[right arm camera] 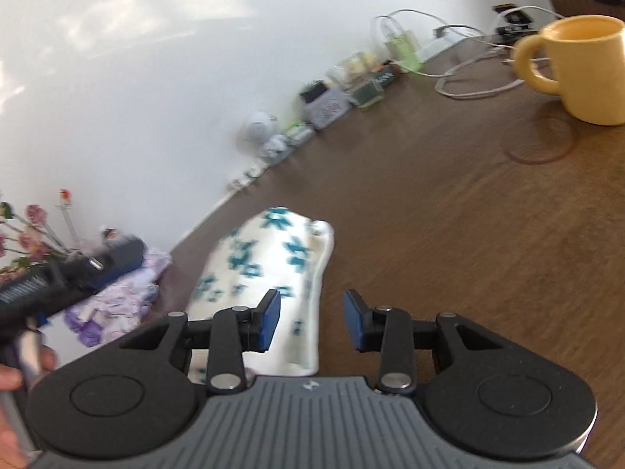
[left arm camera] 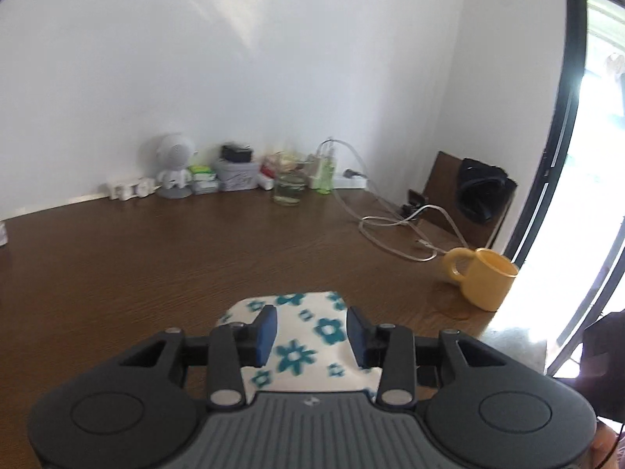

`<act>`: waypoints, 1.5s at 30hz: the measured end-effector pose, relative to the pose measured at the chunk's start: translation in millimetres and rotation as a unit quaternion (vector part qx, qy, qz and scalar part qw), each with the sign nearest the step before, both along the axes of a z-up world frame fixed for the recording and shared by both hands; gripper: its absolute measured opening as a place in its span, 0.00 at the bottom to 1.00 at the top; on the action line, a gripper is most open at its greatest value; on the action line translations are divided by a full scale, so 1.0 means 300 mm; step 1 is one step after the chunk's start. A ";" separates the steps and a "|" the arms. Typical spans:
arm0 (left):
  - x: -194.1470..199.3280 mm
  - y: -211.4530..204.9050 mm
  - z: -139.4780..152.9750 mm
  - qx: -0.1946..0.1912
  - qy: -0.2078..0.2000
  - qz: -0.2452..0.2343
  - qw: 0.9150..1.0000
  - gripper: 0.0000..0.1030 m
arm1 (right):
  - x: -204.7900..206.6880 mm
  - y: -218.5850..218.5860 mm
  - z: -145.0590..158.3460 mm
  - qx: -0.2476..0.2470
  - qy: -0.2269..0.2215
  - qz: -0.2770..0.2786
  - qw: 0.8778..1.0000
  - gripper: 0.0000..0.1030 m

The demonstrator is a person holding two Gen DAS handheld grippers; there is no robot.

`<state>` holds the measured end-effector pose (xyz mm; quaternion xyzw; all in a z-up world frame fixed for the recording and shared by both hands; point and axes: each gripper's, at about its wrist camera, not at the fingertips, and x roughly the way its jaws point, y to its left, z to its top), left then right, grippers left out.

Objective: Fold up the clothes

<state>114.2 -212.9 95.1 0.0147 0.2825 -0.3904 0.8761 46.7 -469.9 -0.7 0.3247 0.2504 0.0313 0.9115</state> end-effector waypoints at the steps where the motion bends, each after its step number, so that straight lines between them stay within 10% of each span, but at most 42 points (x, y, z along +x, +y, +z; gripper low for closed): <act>1: 0.018 0.025 -0.018 0.006 0.013 0.012 1.000 0.37 | 0.009 0.012 0.012 0.005 -0.009 0.013 1.000 0.36; 10: 0.202 0.121 -0.260 -0.098 0.219 0.021 0.971 0.47 | 0.152 0.083 0.008 0.002 0.021 0.014 1.000 0.48; 16: 0.261 0.132 -0.312 -0.137 0.271 0.015 0.953 0.41 | 0.192 0.052 -0.061 0.046 0.047 0.009 0.998 0.42; 25: 0.217 0.341 -0.302 -0.152 0.285 0.048 0.945 0.39 | 0.225 0.137 -0.056 0.075 0.040 0.076 0.994 0.39; 37: 0.066 0.848 -0.250 -0.153 0.238 0.162 0.945 0.39 | 0.294 0.602 -0.058 0.071 0.054 0.250 0.964 0.39; 45: 0.054 0.952 -0.250 -0.170 0.232 0.177 0.941 0.45 | 0.290 0.682 -0.024 0.045 0.054 0.261 0.963 0.41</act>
